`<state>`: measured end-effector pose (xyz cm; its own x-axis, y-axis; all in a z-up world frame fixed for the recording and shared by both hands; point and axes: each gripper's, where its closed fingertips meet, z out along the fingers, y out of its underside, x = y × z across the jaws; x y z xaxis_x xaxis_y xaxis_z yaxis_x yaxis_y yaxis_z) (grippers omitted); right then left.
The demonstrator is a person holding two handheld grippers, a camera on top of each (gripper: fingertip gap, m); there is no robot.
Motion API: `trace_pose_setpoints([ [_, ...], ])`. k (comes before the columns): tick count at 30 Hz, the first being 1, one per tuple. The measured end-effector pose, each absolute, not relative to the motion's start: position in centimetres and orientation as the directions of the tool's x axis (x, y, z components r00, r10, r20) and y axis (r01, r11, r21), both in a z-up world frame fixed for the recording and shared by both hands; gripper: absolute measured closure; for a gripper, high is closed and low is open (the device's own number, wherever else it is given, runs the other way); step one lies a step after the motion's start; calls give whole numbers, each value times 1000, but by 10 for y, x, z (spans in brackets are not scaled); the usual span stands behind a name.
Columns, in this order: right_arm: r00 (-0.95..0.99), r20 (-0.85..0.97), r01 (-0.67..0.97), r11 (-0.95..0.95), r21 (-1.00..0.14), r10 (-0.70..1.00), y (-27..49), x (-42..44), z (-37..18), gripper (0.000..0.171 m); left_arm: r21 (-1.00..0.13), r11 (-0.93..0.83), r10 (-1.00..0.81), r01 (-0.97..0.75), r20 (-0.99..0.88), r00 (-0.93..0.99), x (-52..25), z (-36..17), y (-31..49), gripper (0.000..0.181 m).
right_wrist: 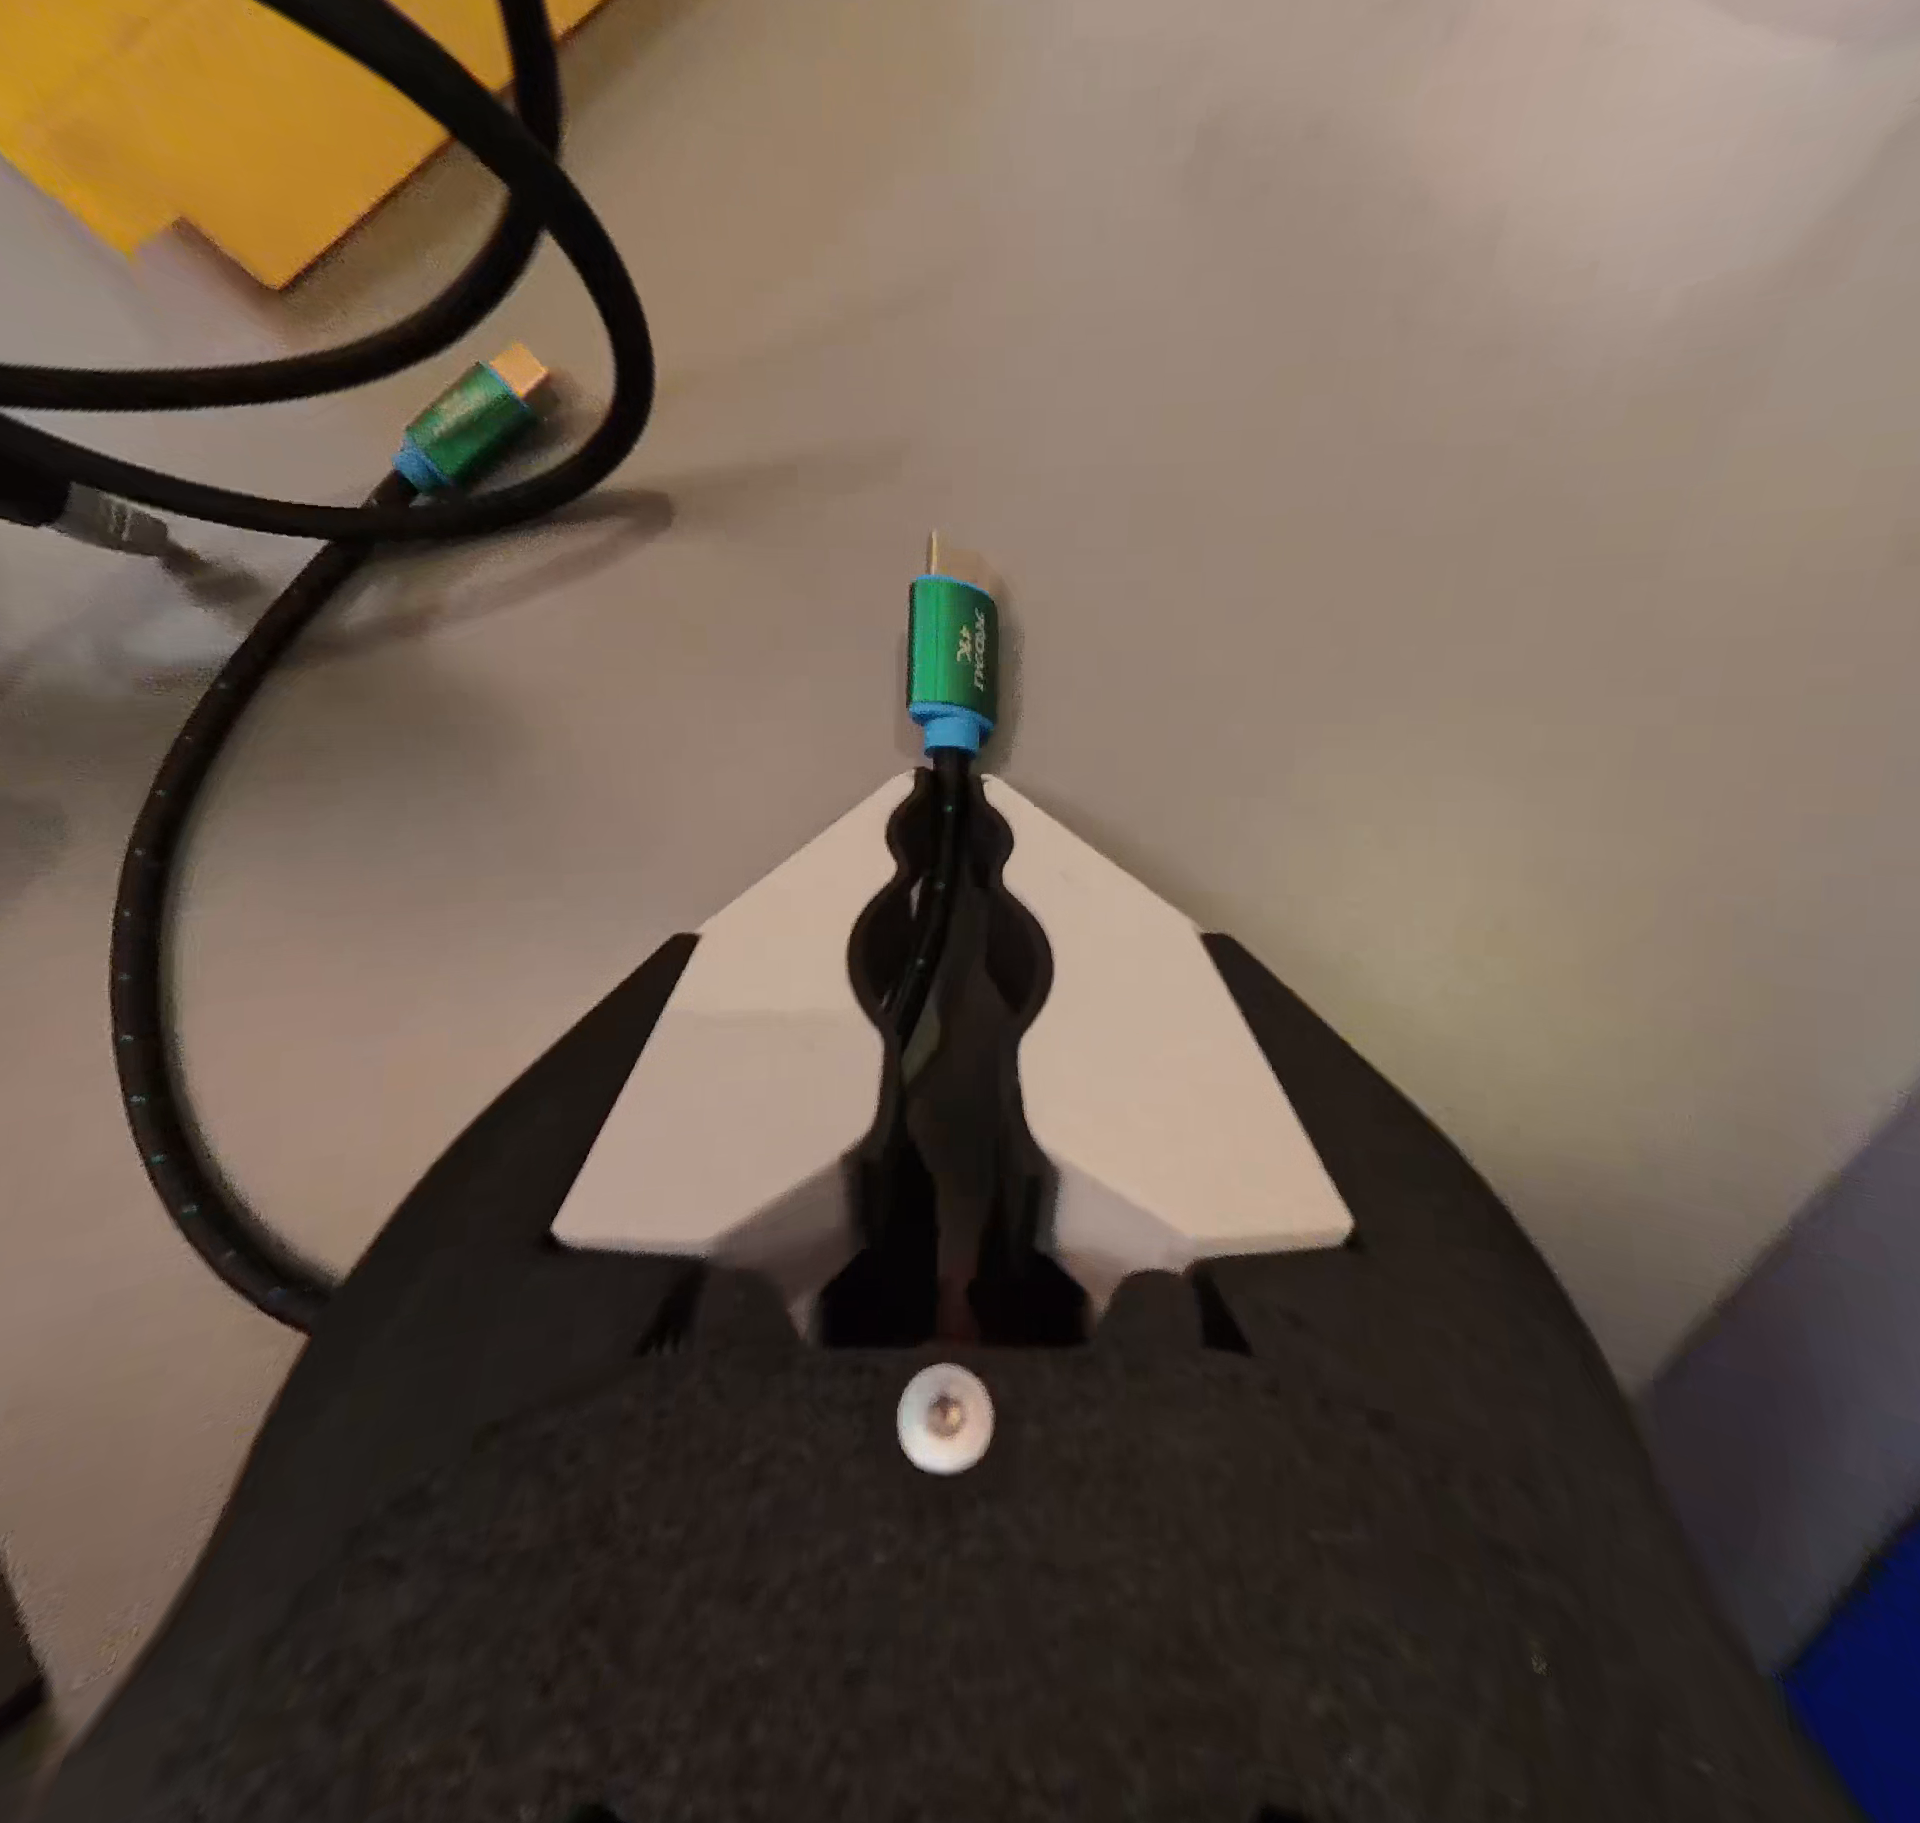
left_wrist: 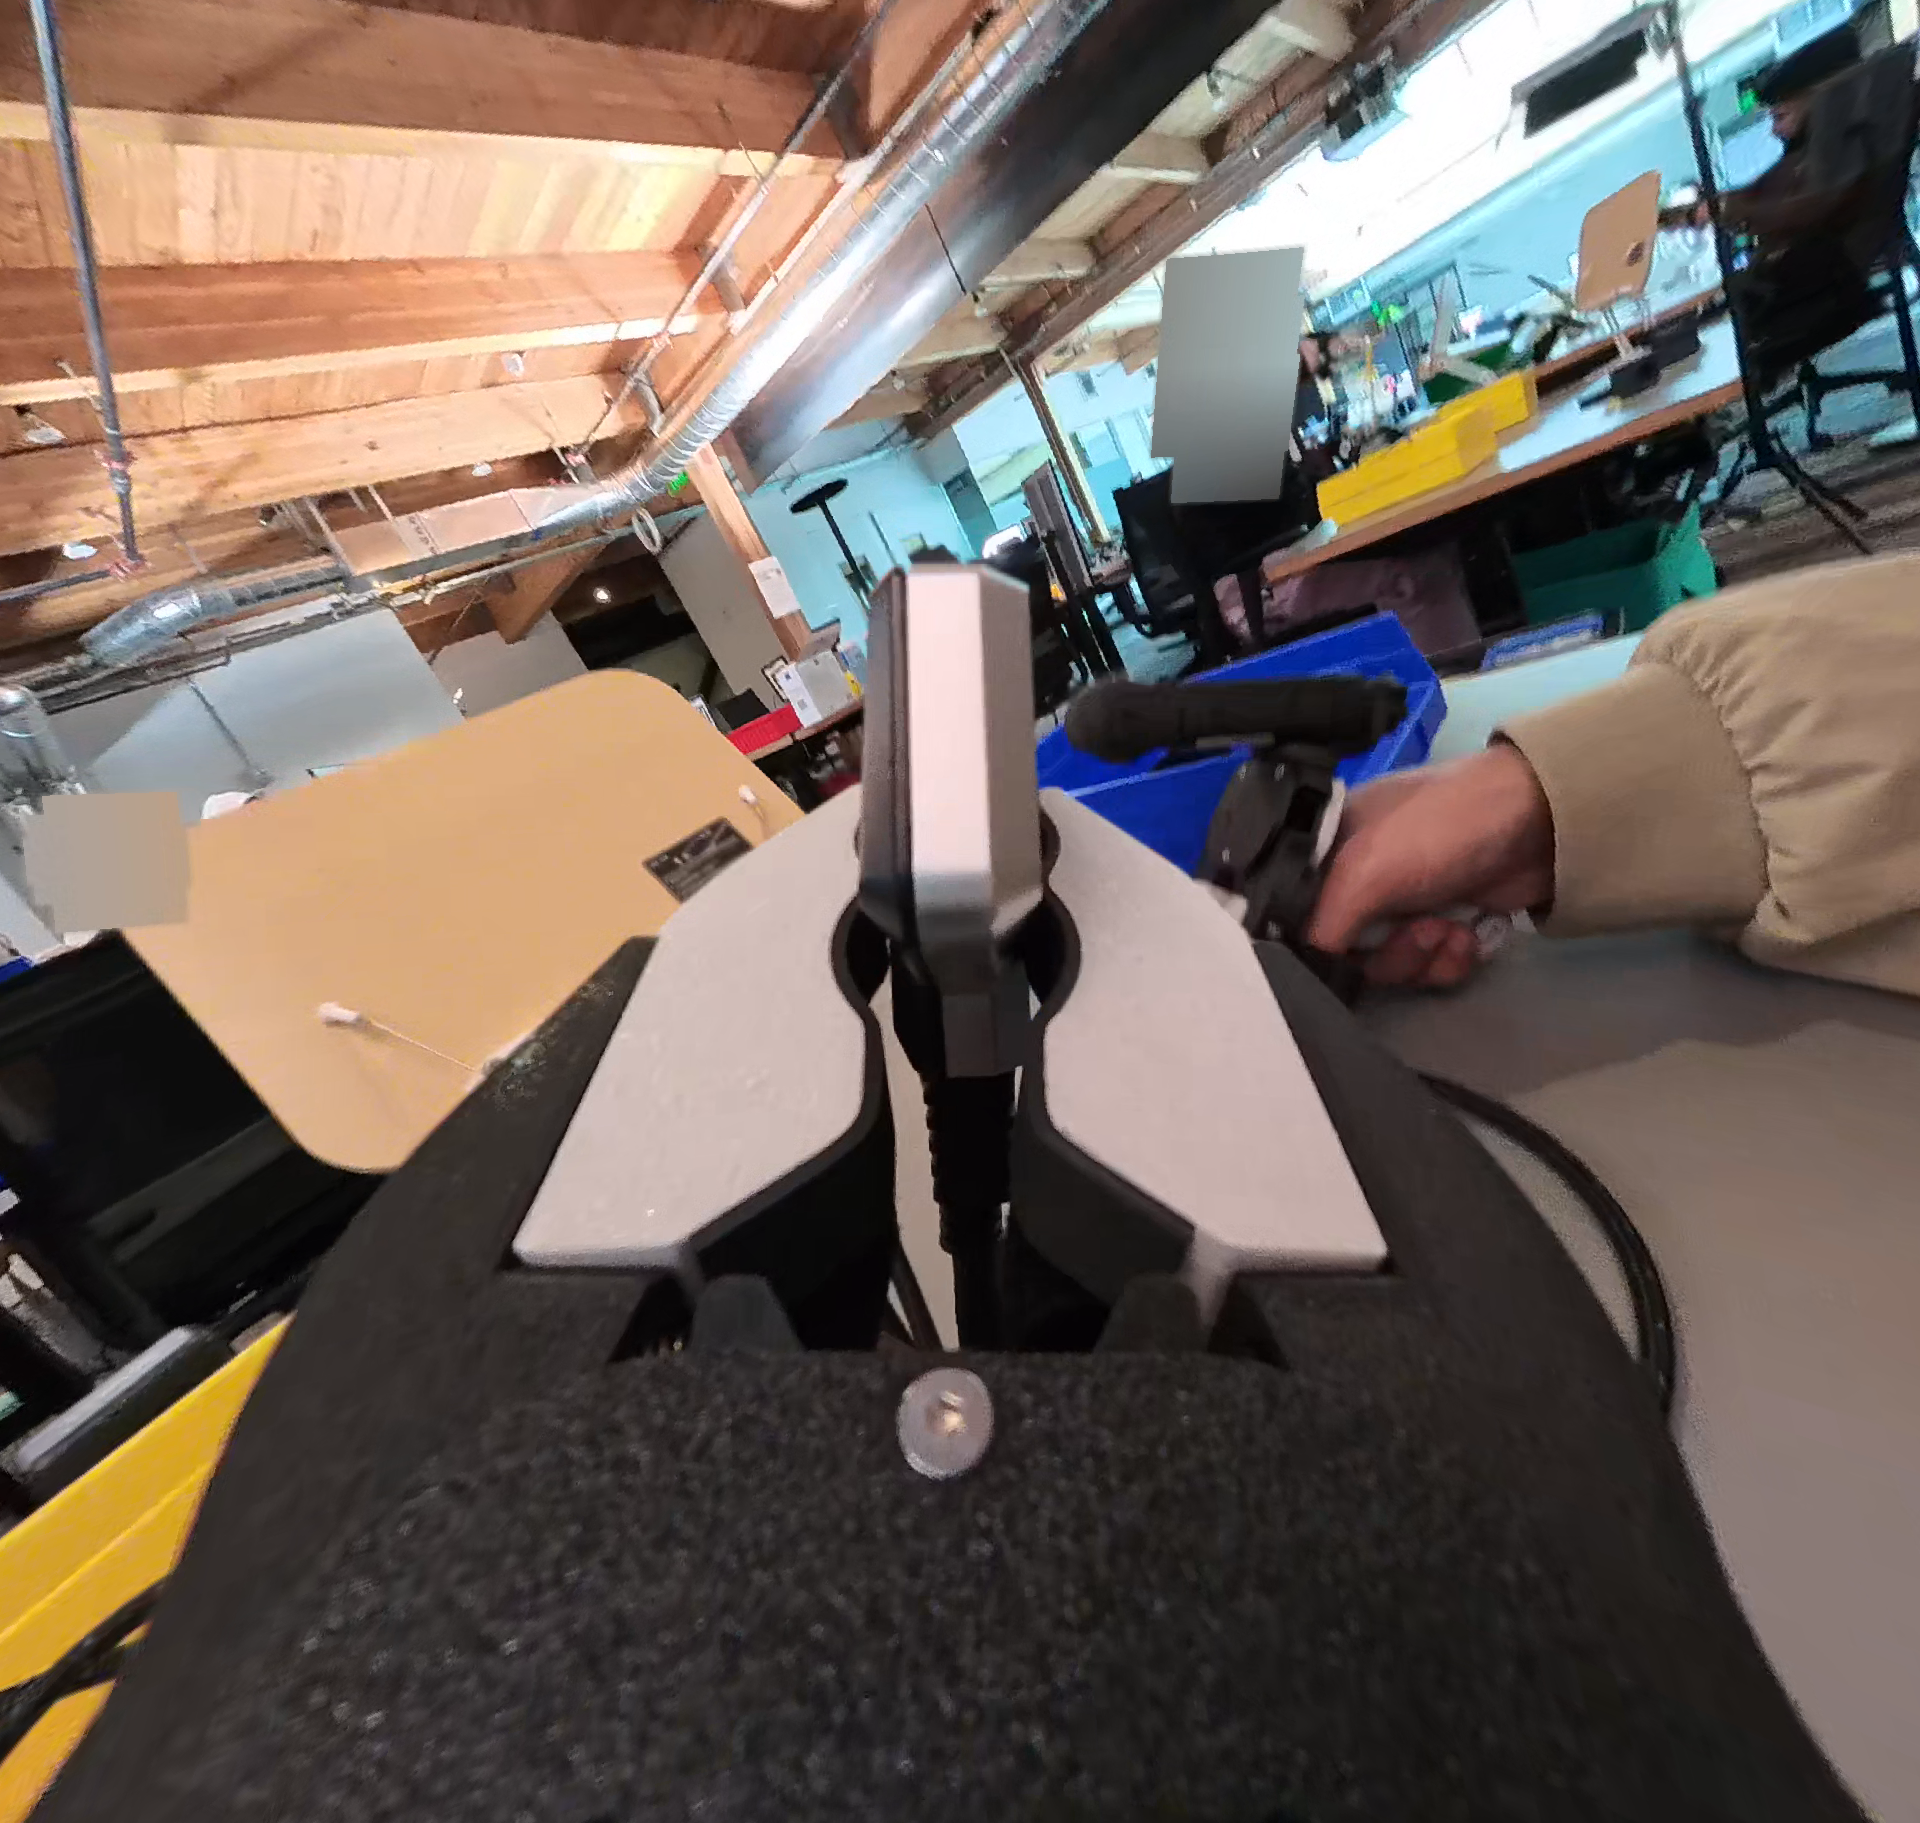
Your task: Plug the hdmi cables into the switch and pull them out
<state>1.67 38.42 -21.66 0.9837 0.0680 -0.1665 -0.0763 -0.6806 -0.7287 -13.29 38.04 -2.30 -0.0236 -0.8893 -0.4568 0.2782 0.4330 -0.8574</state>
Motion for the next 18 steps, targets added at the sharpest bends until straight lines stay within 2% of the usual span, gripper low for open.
trace_pose_setpoints([
  [3,996,-23,36,-603,-797,90,378,26,-178,167,-837,495,-855,234,-518,-43,-127,-35,375,160],
  [5,979,165,202,-568,-798,116,367,33,-142,167,-815,541,-826,207,-561,-47,-124,-41,372,159],
  [6,946,305,309,-585,-749,109,358,42,-127,167,-800,569,-808,193,-587,-53,-121,-45,370,159],
  [8,822,546,508,-638,-578,161,338,55,-105,166,-754,637,-756,160,-652,-61,-115,-53,367,159],
  [10,763,605,585,-640,-498,226,322,50,-88,167,-706,696,-702,132,-708,-76,-109,-59,365,159],
  [12,718,667,616,-627,-477,199,312,54,-66,166,-663,740,-657,116,-749,-85,-102,-62,363,159],
  [14,676,687,673,-603,-428,266,301,47,-60,166,-621,776,-616,115,-784,-80,-98,-64,361,159],
  [15,687,656,685,-581,-440,313,296,35,-60,166,-602,790,-597,113,-798,-75,-96,-66,361,159],
  [18,752,496,659,-496,-565,434,291,-10,-62,167,-589,799,-584,119,-808,-79,-92,-74,358,160],
])
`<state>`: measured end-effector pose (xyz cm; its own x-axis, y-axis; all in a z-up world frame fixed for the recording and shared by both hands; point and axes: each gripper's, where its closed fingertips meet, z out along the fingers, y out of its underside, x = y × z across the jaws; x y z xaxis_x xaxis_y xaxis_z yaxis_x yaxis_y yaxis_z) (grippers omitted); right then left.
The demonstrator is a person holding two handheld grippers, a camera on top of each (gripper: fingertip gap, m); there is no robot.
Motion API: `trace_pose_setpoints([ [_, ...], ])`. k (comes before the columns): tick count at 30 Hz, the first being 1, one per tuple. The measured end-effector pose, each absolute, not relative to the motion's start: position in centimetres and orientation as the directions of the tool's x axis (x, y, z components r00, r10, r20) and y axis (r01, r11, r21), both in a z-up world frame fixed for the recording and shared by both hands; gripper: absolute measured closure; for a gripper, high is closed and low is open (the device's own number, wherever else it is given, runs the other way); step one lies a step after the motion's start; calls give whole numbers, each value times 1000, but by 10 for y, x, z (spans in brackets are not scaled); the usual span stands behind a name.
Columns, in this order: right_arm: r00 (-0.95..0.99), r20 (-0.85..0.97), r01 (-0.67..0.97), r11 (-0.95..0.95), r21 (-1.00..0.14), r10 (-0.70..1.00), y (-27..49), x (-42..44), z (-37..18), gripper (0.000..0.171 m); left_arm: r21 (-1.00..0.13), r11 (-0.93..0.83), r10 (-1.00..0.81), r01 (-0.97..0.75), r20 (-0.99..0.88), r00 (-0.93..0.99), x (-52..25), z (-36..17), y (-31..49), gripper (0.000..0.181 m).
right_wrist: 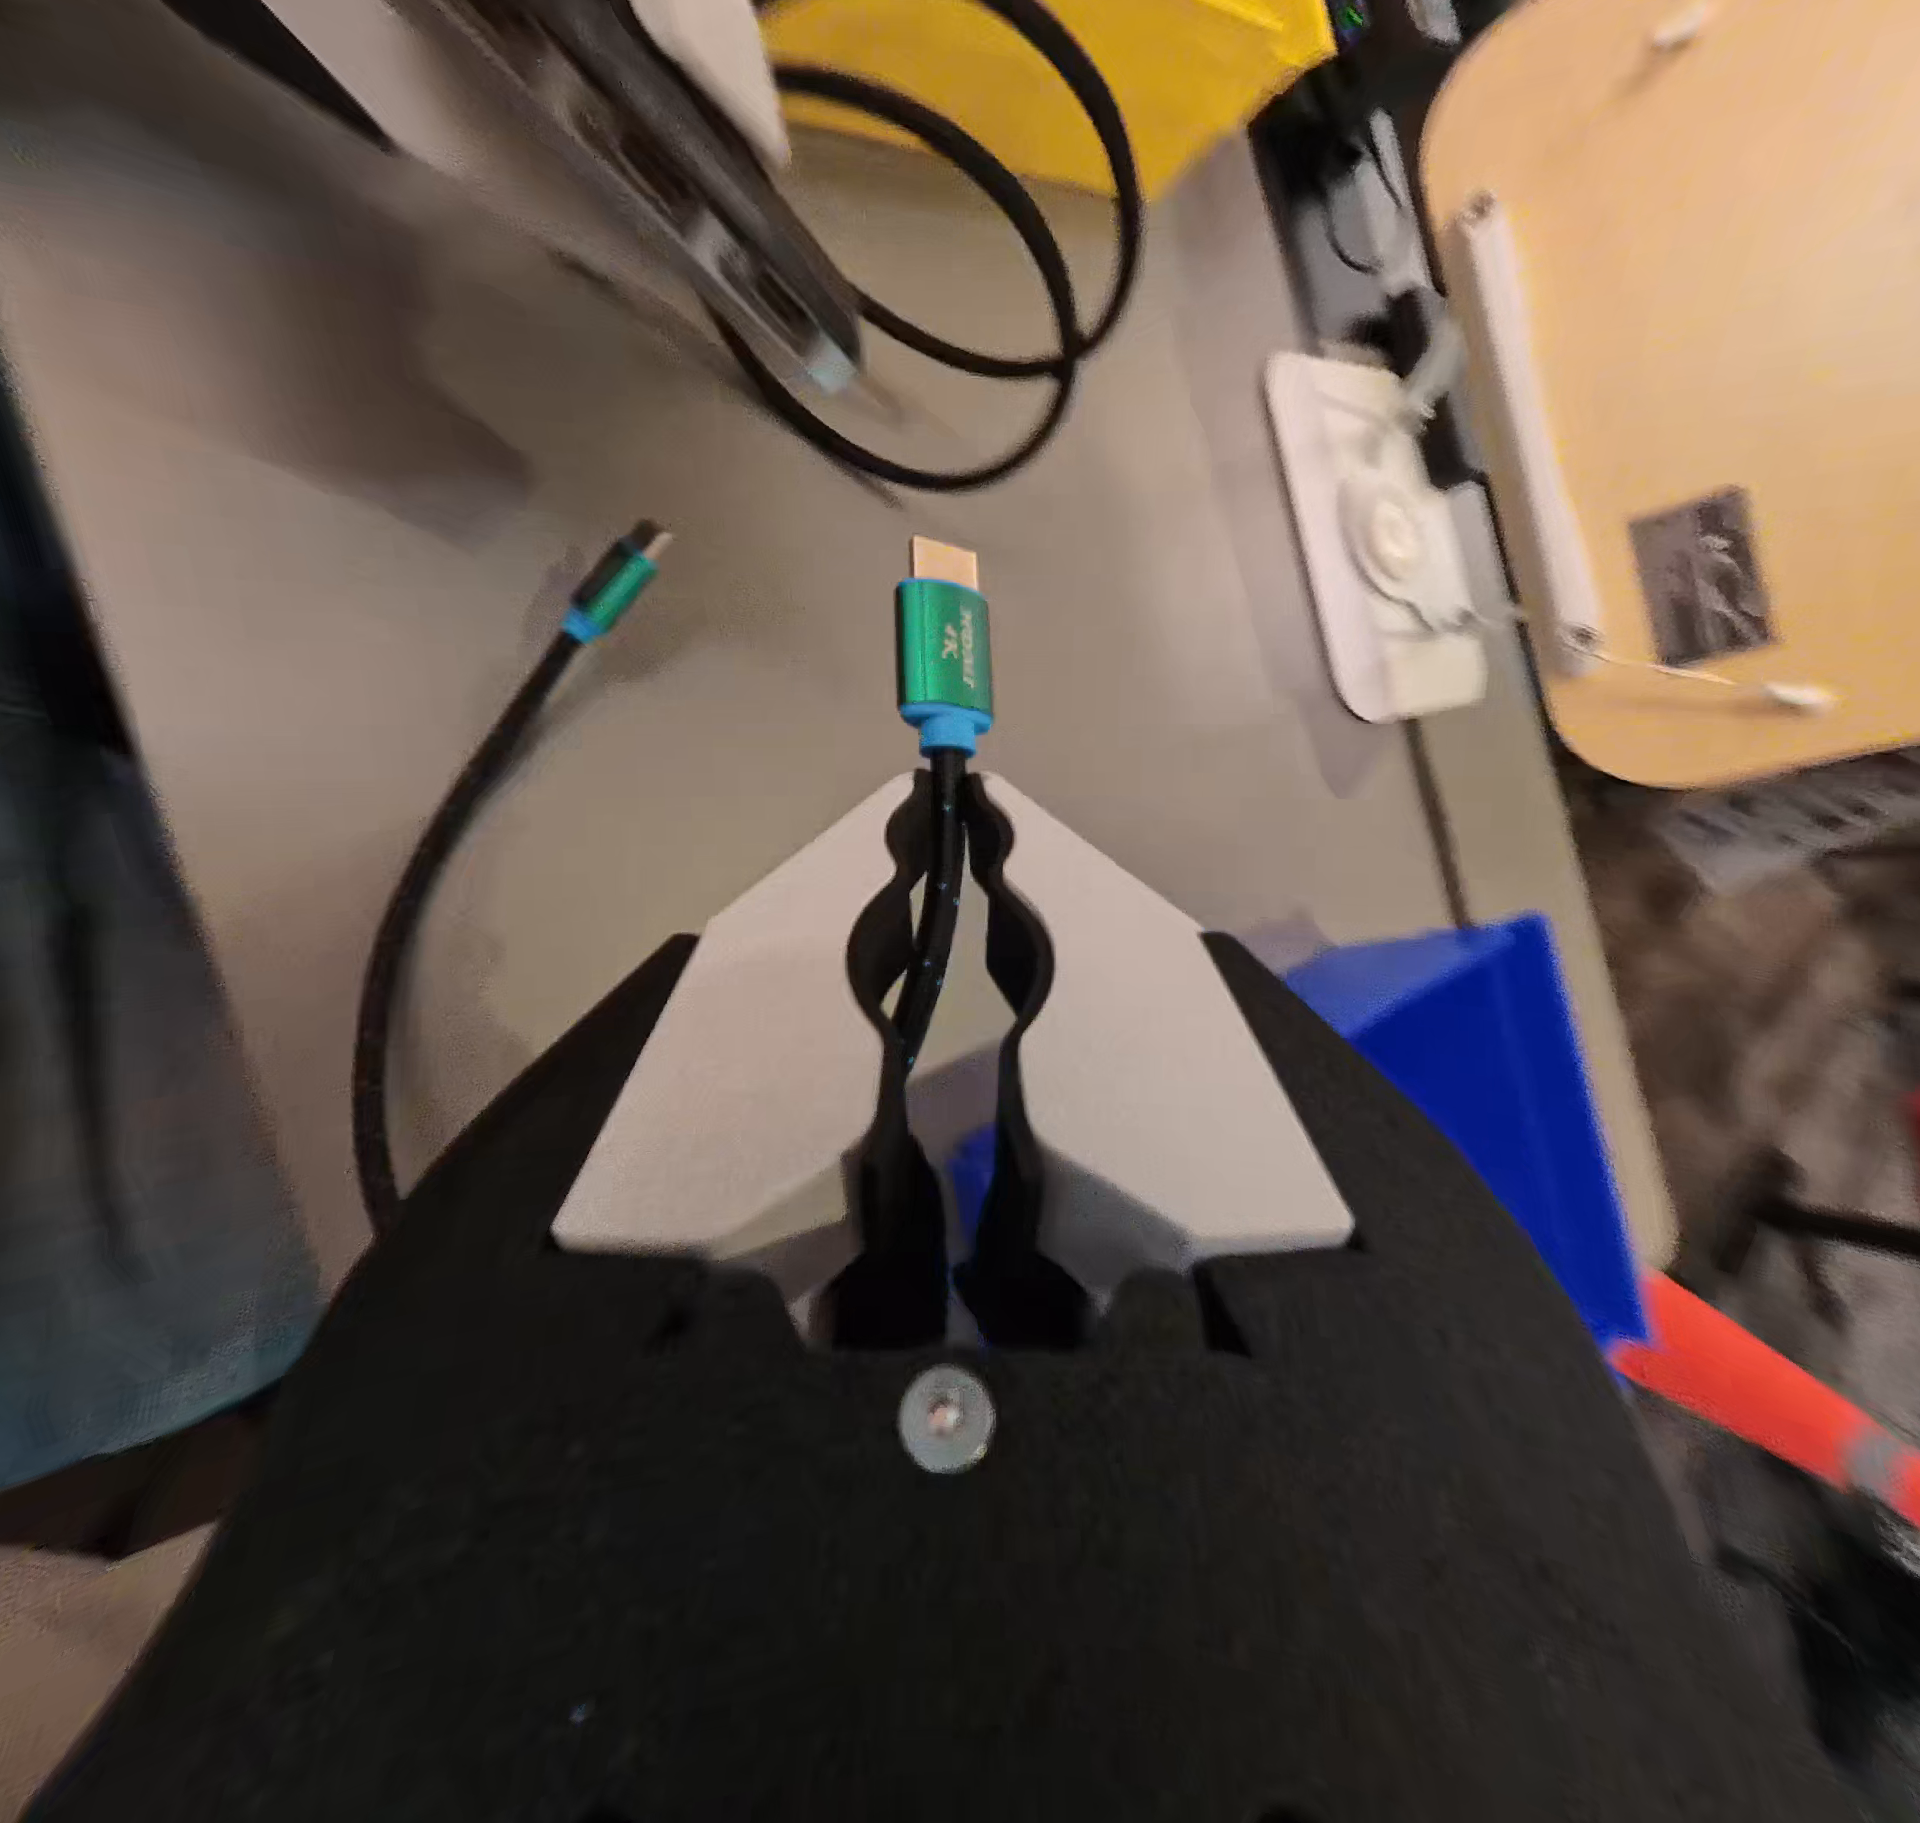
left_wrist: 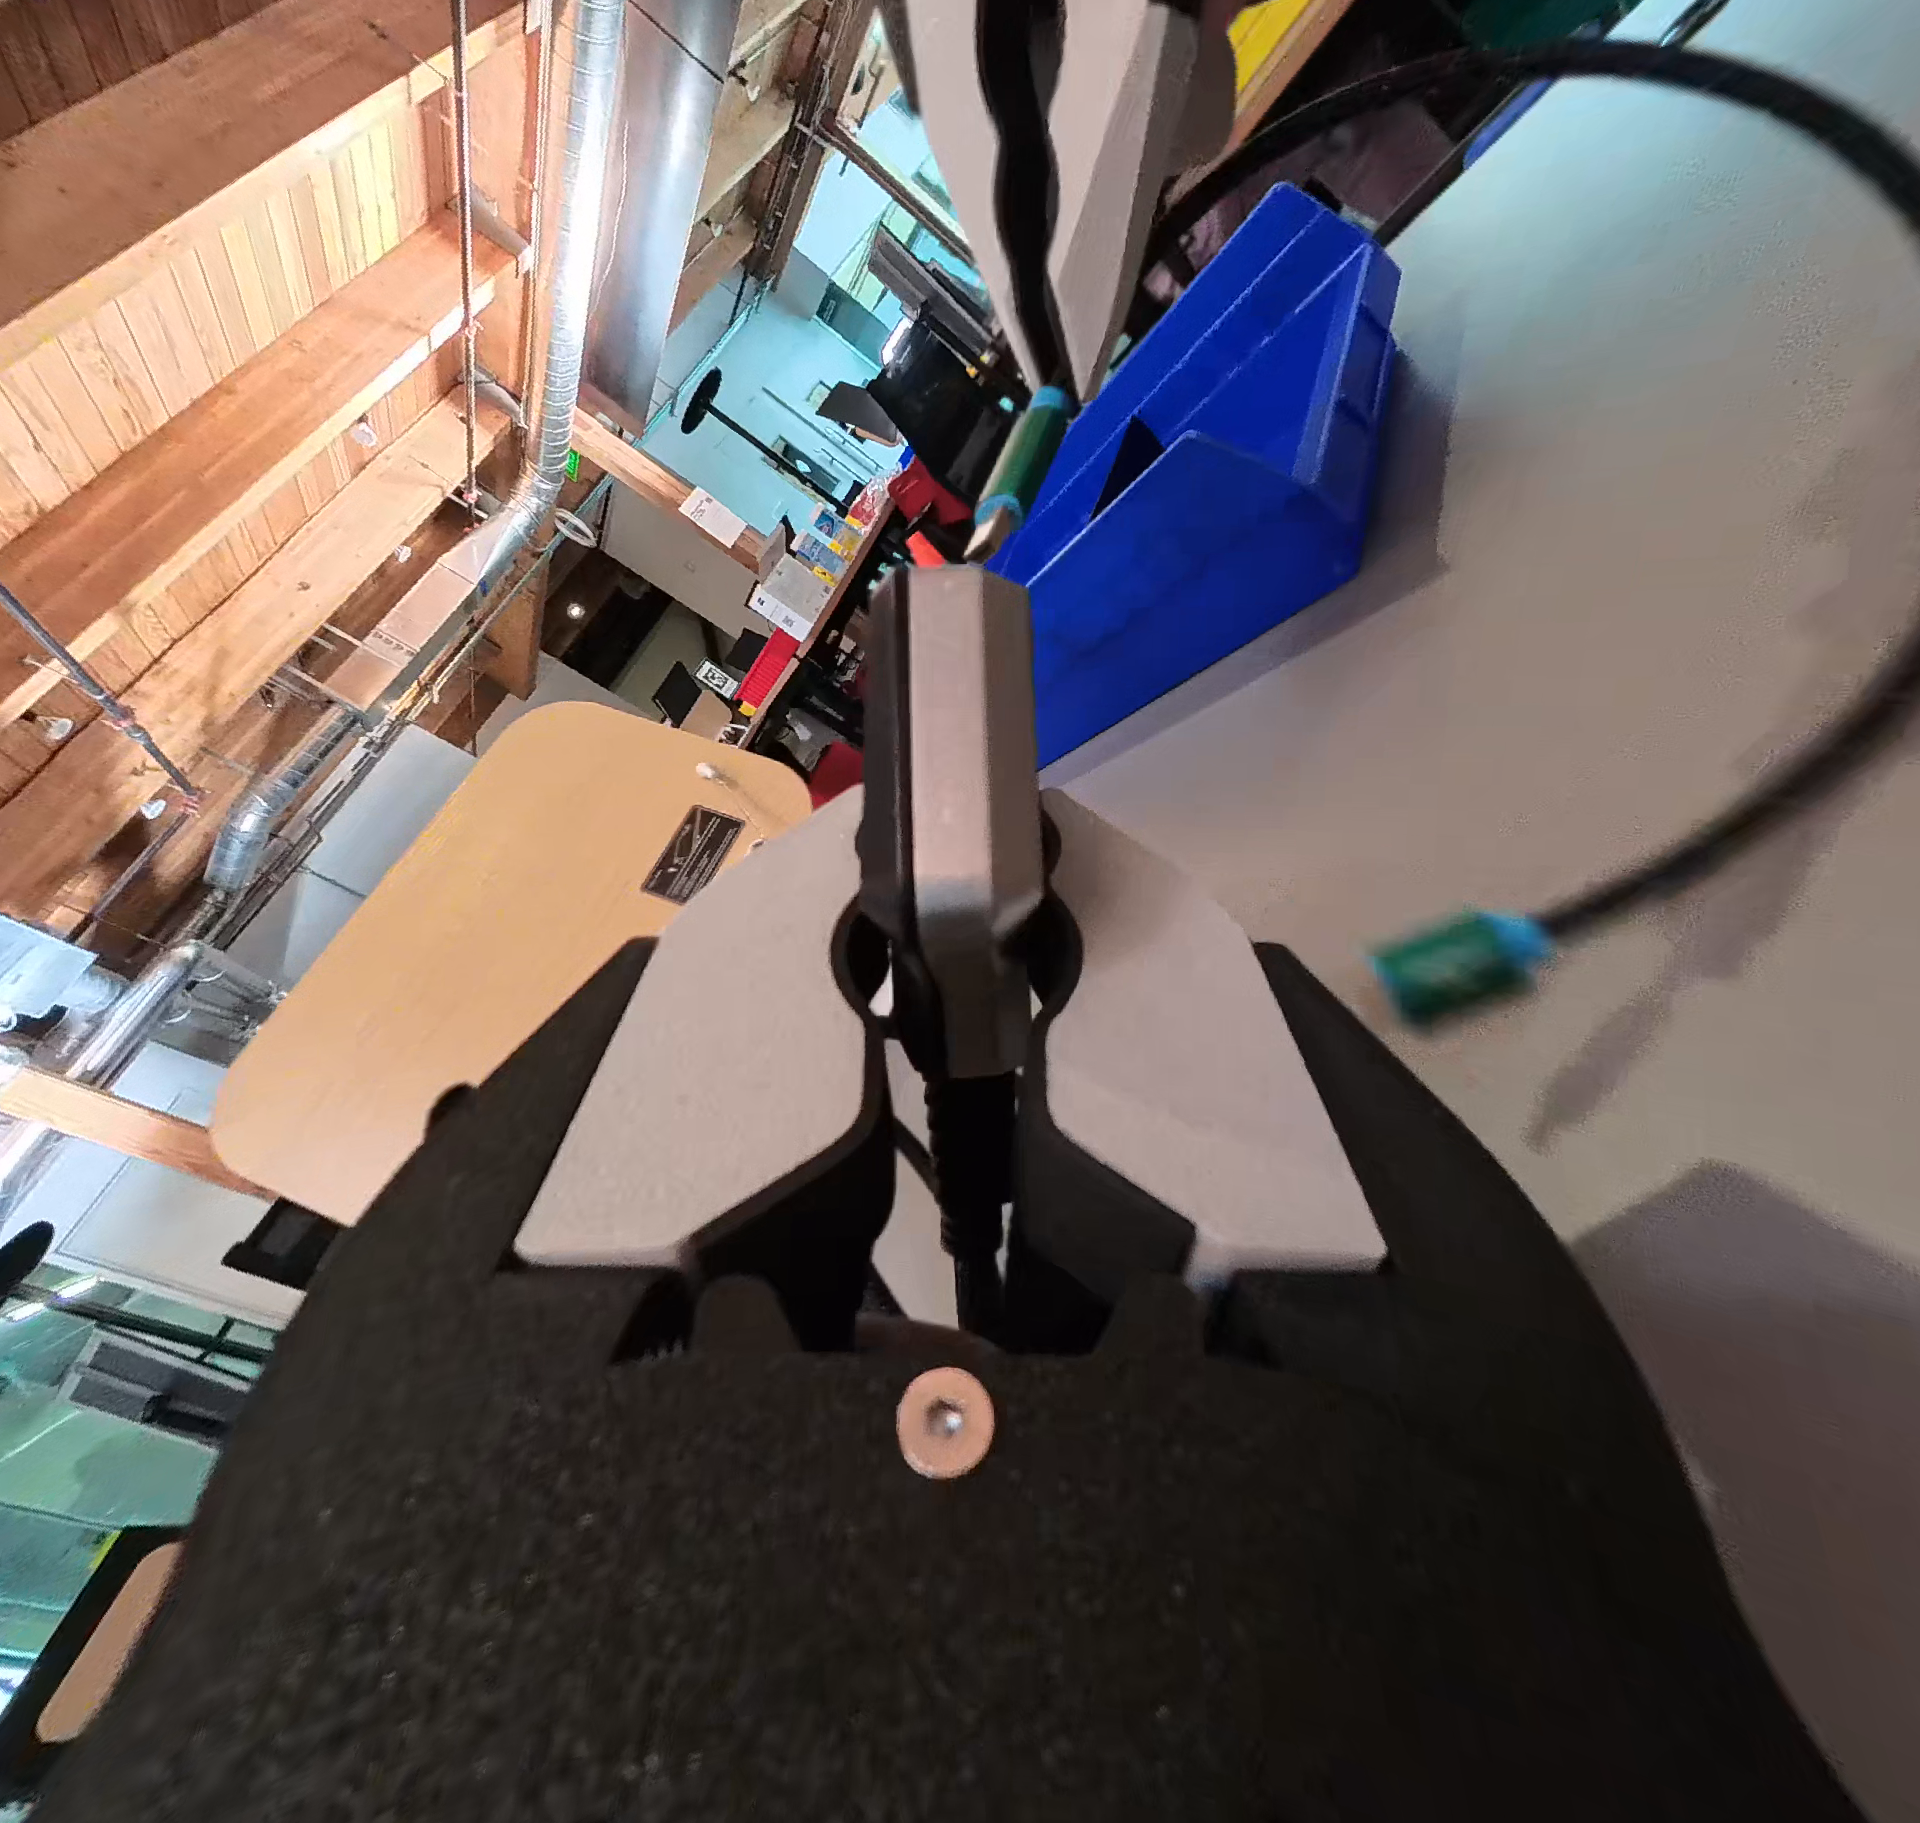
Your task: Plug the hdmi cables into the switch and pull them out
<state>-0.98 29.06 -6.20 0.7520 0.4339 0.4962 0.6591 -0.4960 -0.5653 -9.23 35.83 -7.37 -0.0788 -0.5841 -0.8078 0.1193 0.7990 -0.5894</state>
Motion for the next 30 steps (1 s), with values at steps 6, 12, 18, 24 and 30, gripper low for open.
trace_pose_setpoints([
  [6,733,401,667,-463,-583,550,295,-53,-77,166,-539,837,-535,96,-842,-64,-85,-88,356,159],
  [12,793,171,553,-573,-604,585,290,-67,-87,166,-411,909,-413,63,-911,17,-80,-91,359,159],
  [18,826,128,512,-635,-578,549,291,-59,-97,166,-336,941,-336,34,-942,21,-76,-99,357,159],
  [24,830,112,512,-665,-544,547,294,-57,-111,166,-278,961,-278,3,-961,7,-72,-107,355,159],
  [30,838,90,499,-689,-525,538,293,-54,-117,166,-232,972,-232,-20,-973,-1,-69,-111,354,159],
])
